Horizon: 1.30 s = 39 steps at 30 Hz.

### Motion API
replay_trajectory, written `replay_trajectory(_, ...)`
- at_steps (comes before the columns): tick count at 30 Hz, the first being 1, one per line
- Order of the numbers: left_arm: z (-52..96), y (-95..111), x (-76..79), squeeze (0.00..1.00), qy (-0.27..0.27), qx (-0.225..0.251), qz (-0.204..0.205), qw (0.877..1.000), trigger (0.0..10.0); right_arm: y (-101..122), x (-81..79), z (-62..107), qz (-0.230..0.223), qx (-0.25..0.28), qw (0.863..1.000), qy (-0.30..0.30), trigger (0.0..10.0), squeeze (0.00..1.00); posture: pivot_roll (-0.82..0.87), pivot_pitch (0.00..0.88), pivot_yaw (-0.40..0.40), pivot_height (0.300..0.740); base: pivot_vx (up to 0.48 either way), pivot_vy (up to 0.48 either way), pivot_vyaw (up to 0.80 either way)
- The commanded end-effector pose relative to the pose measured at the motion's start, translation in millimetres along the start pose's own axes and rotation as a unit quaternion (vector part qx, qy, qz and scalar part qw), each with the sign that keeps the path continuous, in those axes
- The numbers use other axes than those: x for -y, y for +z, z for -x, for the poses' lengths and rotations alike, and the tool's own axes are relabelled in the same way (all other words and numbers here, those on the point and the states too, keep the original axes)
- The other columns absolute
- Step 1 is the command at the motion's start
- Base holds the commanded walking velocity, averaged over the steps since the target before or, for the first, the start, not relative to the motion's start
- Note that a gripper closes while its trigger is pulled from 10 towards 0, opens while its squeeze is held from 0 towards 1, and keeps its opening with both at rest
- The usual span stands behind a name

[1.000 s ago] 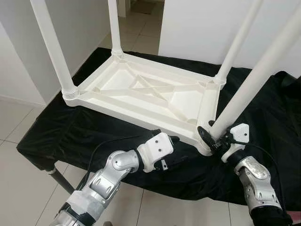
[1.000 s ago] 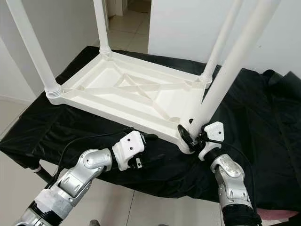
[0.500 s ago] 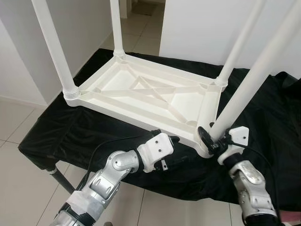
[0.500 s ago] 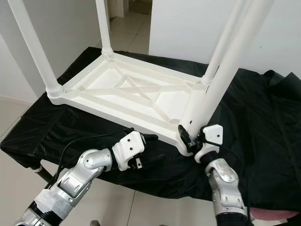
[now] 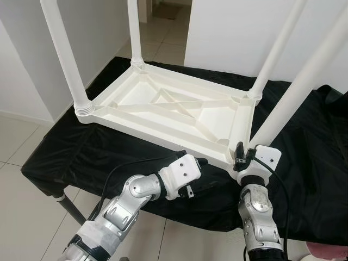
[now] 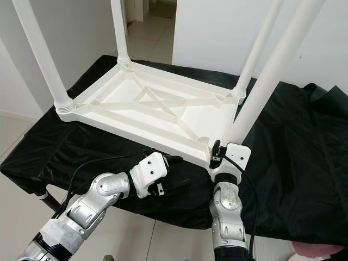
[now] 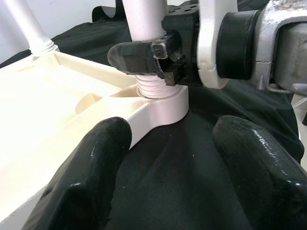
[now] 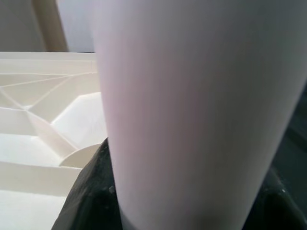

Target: Building children table

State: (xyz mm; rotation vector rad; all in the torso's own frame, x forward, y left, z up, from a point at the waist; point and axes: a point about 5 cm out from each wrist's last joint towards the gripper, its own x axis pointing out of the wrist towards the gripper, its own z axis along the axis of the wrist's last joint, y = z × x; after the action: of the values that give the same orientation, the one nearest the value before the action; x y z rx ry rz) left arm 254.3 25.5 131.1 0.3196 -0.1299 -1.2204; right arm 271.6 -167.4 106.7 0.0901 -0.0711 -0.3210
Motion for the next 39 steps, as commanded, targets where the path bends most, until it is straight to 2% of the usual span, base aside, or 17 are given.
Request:
replay_trajectory(1,-0.1,-2.2,3.6,0.00,-0.018,-0.008,-0.003,1.000,10.0,-23.7,-13.4,10.1,-0.010,-0.076,0.997,-0.029,10.0,0.00,-0.05,0.000,-0.028,0.740,0.000,0.000,0.00)
replay_trajectory(9,0.3,-2.1,-0.1,0.00,-0.010,-0.009,-0.005,1.000,10.0,-21.9,-11.3,3.2,-0.022,-0.078,0.996,-0.025,10.0,0.00,-0.05,0.000,-0.028,0.740,0.000,0.000,0.00)
replay_trajectory(10,0.4,-1.9,-1.1,0.00,-0.008,-0.008,-0.005,1.000,10.0,-19.6,-12.7,2.4,-0.027,-0.070,0.997,-0.015,10.0,0.23,-0.05,0.000,-0.028,0.740,0.000,0.000,0.00)
replay_trajectory(11,0.2,-1.5,-2.0,0.00,-0.005,-0.007,-0.005,1.000,10.0,-16.6,-15.9,2.0,-0.032,-0.059,0.998,0.005,10.0,1.00,-0.05,0.000,-0.029,0.740,0.000,0.000,0.00)
replay_trajectory(15,-0.6,-0.8,-3.5,0.00,0.004,-0.004,-0.004,1.000,10.0,-10.2,-20.5,1.7,-0.029,-0.037,0.998,0.031,10.0,1.00,-0.05,0.000,-0.034,0.740,0.000,0.000,0.00)
replay_trajectory(24,-2.3,1.0,-5.5,0.00,0.015,0.002,-0.002,1.000,10.0,-5.9,-19.4,0.9,-0.022,-0.032,0.997,0.066,10.0,1.00,-0.05,0.000,-0.042,0.740,0.000,0.000,0.00)
replay_trajectory(25,-2.3,1.2,-5.9,0.00,0.019,0.002,0.001,1.000,10.0,-4.6,-17.4,1.0,-0.023,-0.027,0.996,0.078,10.0,0.00,-0.06,0.000,-0.044,0.740,0.000,0.000,0.00)
replay_trajectory(26,-2.3,1.2,-5.9,0.00,0.019,0.002,0.001,1.000,10.0,-4.6,-17.4,1.0,-0.023,-0.027,0.996,0.078,10.0,0.00,-0.06,0.000,-0.044,0.740,0.000,0.000,0.00)
replay_trajectory(28,-2.2,0.0,-8.7,0.00,0.033,-0.004,0.003,0.999,10.0,0.5,-12.7,1.8,-0.013,-0.005,0.993,0.118,10.0,0.00,-0.05,0.000,-0.045,0.740,0.000,0.000,0.00)
replay_trajectory(31,-1.9,-0.9,-10.1,0.00,0.039,-0.006,0.003,0.999,10.0,2.7,-10.5,2.2,0.001,0.006,0.992,0.130,10.0,0.00,-0.06,0.000,-0.043,0.740,0.000,0.000,0.00)
replay_trajectory(39,2.2,-0.6,-10.6,0.00,0.034,-0.003,0.014,0.999,10.0,7.3,7.4,1.4,0.003,0.024,0.987,0.160,10.0,0.00,-0.06,0.000,-0.040,0.740,0.000,0.000,0.00)
